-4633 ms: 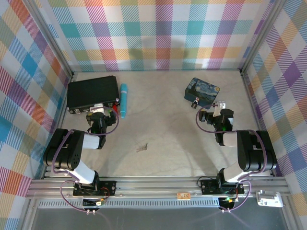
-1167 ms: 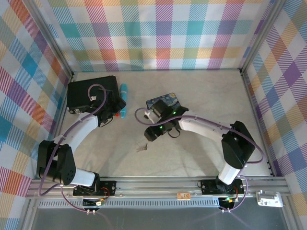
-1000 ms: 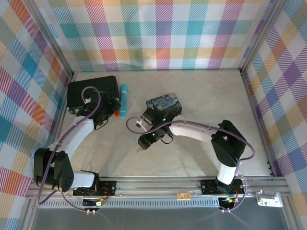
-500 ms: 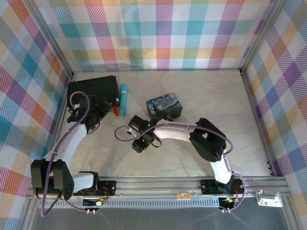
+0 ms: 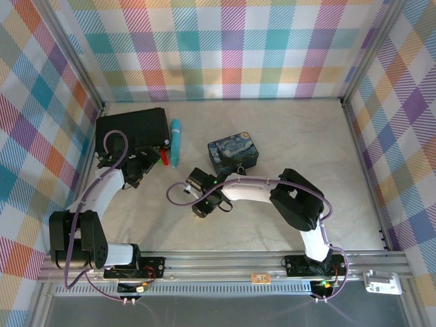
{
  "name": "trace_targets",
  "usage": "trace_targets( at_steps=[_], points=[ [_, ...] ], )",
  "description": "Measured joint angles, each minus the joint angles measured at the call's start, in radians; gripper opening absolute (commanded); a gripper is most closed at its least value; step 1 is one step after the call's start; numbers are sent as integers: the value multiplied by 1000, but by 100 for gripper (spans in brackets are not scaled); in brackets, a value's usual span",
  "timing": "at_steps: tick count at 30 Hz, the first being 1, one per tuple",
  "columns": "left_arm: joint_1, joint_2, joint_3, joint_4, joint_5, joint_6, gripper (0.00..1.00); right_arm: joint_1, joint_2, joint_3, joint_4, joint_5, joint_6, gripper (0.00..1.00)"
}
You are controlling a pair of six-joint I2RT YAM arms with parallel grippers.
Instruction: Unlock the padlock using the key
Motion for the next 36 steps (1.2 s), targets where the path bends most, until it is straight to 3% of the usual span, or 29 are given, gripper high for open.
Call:
trace_targets(
  at_steps=[14,24,31,36],
  points=[
    [0,-51,-8,16,22,-4,100,14,-49,-75,29,35,13,47],
    [0,-54,-9,18,23,-7,100,32,-19,-20,-27,124,75,8],
    [-5,-60,-15,20,39,-13,100,25,-33,-31,-36,119,158,0],
    [-49,-73,-25,39,45,-20,100,-37,-98,-117,-26,-11,223,0]
  ],
)
